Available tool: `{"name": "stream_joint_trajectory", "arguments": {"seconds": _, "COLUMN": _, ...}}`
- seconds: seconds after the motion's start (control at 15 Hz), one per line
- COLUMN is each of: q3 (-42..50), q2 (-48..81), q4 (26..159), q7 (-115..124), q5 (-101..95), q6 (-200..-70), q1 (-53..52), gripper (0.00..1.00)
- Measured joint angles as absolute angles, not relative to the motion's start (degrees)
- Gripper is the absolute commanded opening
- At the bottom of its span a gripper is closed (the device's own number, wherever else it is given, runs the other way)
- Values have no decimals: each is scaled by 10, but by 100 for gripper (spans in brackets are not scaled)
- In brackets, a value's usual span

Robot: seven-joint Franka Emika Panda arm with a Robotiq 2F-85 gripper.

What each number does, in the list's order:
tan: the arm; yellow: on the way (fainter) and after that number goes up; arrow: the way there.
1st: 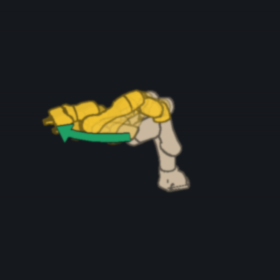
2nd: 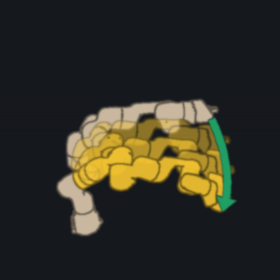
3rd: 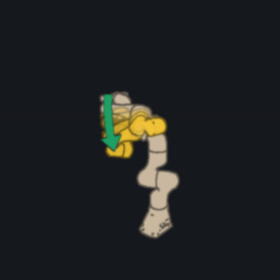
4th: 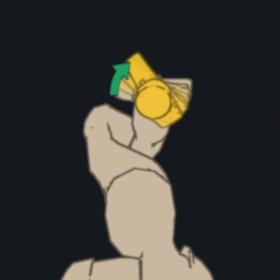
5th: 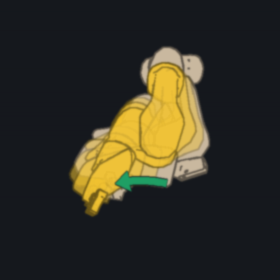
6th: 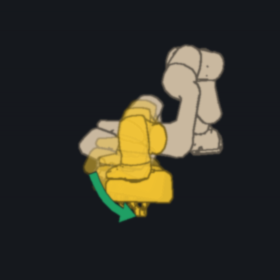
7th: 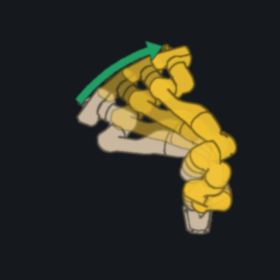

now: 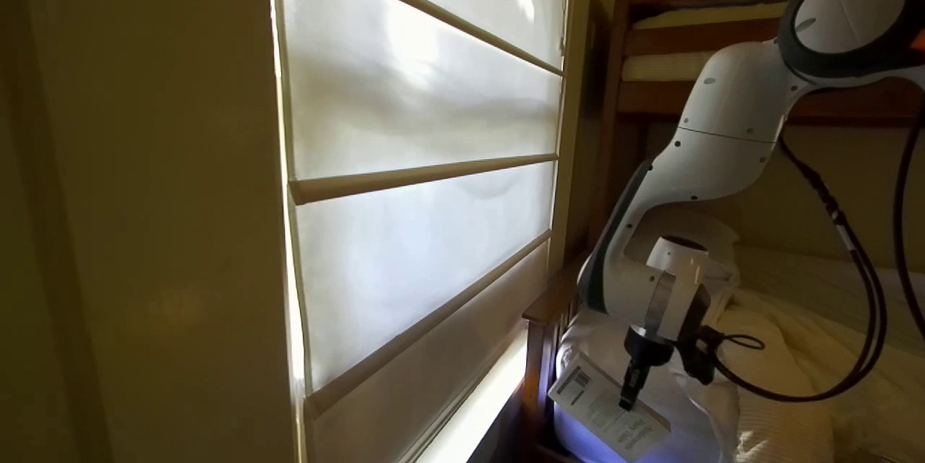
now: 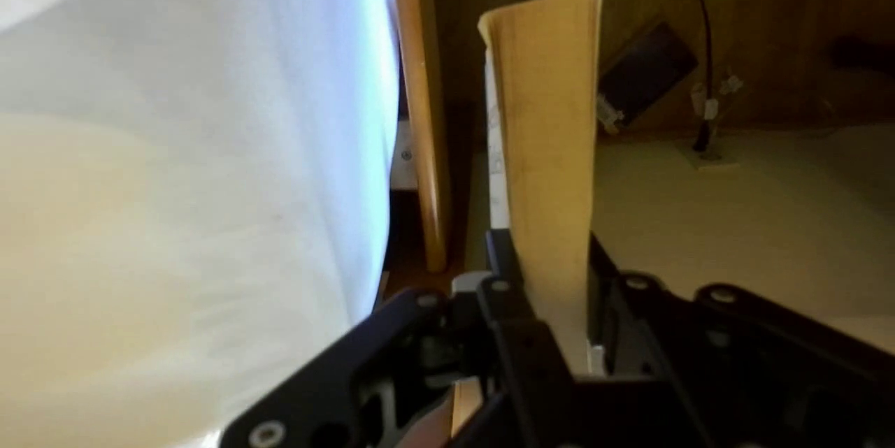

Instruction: Put the book on the headboard

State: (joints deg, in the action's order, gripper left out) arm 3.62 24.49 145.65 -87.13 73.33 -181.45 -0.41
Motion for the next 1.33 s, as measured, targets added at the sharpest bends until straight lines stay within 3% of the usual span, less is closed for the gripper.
{"name": "stream_joint_trajectory", "arguments": {"seconds": 0.27, "q3": 163, "q2": 232, "q4": 1515, "q7": -805, "q5": 611, "q6": -1807, "q1": -104, "gripper": 6}}
{"name": "stream_joint_trajectory", "arguments": {"seconds": 0.67, "q3": 244, "q2": 105, "q4": 1529, "q7": -756, "q5": 568, "q6": -1813, "q1": -131, "gripper": 6}}
{"name": "stream_joint_trajectory", "arguments": {"seconds": 1.13, "q3": 257, "q2": -29, "q4": 1533, "q7": -645, "q5": 500, "q6": -1857, "q1": -77, "gripper": 6}}
{"name": "stream_joint_trajectory", "arguments": {"seconds": 1.2, "q3": 257, "q2": -43, "q4": 1533, "q7": -636, "q5": 503, "q6": -1874, "q1": -73, "gripper": 23}}
{"name": "stream_joint_trajectory", "arguments": {"seconds": 1.33, "q3": 254, "q2": -59, "q4": 1532, "q7": -622, "q5": 509, "q6": -1913, "q1": -72, "gripper": 23}}
